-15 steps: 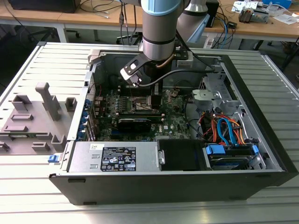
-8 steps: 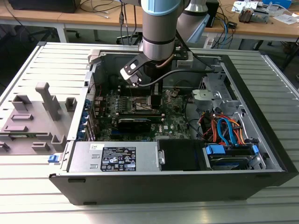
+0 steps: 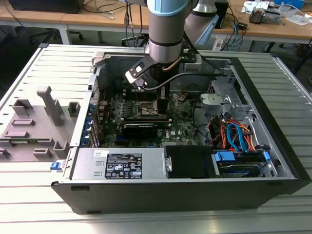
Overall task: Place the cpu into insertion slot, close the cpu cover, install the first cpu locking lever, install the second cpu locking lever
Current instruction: 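Place the cpu into insertion slot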
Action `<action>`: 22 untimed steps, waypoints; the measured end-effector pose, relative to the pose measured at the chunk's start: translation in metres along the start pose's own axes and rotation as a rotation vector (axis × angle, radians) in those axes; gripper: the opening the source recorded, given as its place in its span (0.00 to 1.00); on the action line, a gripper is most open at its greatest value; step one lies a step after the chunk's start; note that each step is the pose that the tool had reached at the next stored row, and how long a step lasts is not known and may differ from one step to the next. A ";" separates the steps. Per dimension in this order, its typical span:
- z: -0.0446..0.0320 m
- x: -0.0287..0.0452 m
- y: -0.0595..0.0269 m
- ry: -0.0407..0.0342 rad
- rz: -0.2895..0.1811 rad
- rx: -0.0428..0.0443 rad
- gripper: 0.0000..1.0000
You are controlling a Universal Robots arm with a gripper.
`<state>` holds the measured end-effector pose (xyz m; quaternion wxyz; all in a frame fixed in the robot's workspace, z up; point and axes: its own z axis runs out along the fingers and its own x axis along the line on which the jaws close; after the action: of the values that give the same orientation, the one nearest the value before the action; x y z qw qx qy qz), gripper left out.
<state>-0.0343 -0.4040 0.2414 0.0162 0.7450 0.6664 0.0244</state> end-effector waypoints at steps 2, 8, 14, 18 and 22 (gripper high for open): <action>0.0000 0.0000 0.0000 -0.0001 0.002 0.0000 0.55; 0.0000 0.0000 0.0000 -0.0005 0.010 -0.0001 0.55; 0.0000 0.0000 0.0000 -0.0009 0.016 -0.0002 0.55; 0.0000 0.0000 0.0000 -0.0013 0.023 -0.0003 0.55; 0.0000 0.0000 0.0000 -0.0016 0.028 -0.0003 0.55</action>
<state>-0.0342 -0.4040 0.2414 0.0165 0.7543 0.6559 0.0241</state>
